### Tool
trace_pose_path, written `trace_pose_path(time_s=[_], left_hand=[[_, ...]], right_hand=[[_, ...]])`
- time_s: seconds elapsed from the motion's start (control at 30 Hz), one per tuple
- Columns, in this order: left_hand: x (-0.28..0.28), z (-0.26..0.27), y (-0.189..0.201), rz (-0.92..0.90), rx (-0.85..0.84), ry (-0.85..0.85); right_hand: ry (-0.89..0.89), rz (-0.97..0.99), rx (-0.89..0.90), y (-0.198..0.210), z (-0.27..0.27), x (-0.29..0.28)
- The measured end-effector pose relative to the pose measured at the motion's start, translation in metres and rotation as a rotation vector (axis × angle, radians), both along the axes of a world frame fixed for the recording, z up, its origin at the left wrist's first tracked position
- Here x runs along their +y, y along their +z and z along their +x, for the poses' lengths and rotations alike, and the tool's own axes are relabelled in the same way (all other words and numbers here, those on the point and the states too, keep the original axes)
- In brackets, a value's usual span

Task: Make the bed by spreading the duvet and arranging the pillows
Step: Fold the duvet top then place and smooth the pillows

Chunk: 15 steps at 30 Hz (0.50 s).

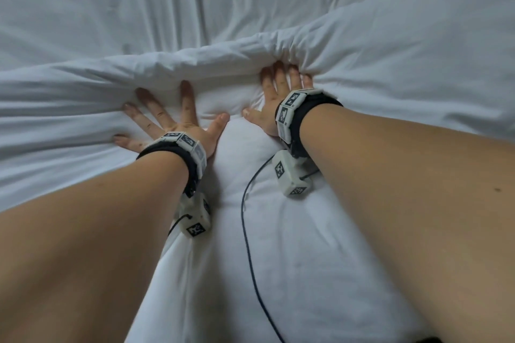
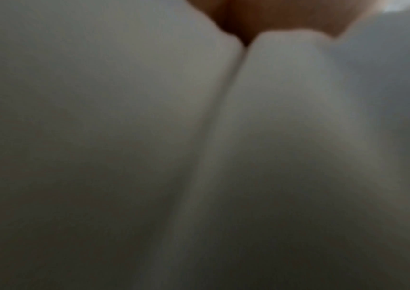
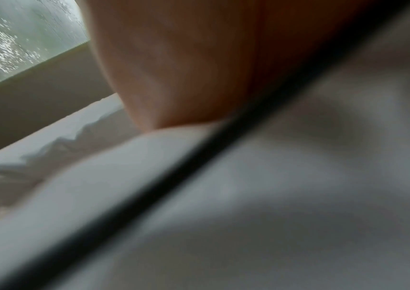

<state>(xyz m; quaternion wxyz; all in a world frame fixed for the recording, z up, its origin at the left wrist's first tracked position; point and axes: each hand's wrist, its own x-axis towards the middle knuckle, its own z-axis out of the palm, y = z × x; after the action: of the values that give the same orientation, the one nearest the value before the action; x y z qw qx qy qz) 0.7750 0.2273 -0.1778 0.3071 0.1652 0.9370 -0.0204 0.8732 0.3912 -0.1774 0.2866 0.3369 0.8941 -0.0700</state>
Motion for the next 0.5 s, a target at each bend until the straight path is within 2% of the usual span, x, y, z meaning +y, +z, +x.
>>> trace_pose_path(time_s=[0.17, 0.23, 0.3, 0.37, 0.5], left_hand=[[0.001, 0.006, 0.028, -0.047, -0.002, 0.017], [0.01, 0.016, 0.048, -0.062, -0.026, 0.058], [0.04, 0.035, 0.066, 0.003, -0.085, 0.048], [0.089, 0.071, 0.083, 0.102, -0.129, -0.094], [0.201, 0.177, 0.109, 0.261, -0.174, -0.373]], right_hand=[[0.166, -0.165, -0.086, 0.059, 0.007, 0.034], [0.238, -0.15, -0.104, 0.086, 0.023, 0.066], [0.242, -0.117, -0.122, 0.106, 0.05, 0.109], [0.2, -0.093, -0.118, 0.117, 0.082, 0.158], [0.106, -0.073, -0.072, 0.126, 0.156, 0.244]])
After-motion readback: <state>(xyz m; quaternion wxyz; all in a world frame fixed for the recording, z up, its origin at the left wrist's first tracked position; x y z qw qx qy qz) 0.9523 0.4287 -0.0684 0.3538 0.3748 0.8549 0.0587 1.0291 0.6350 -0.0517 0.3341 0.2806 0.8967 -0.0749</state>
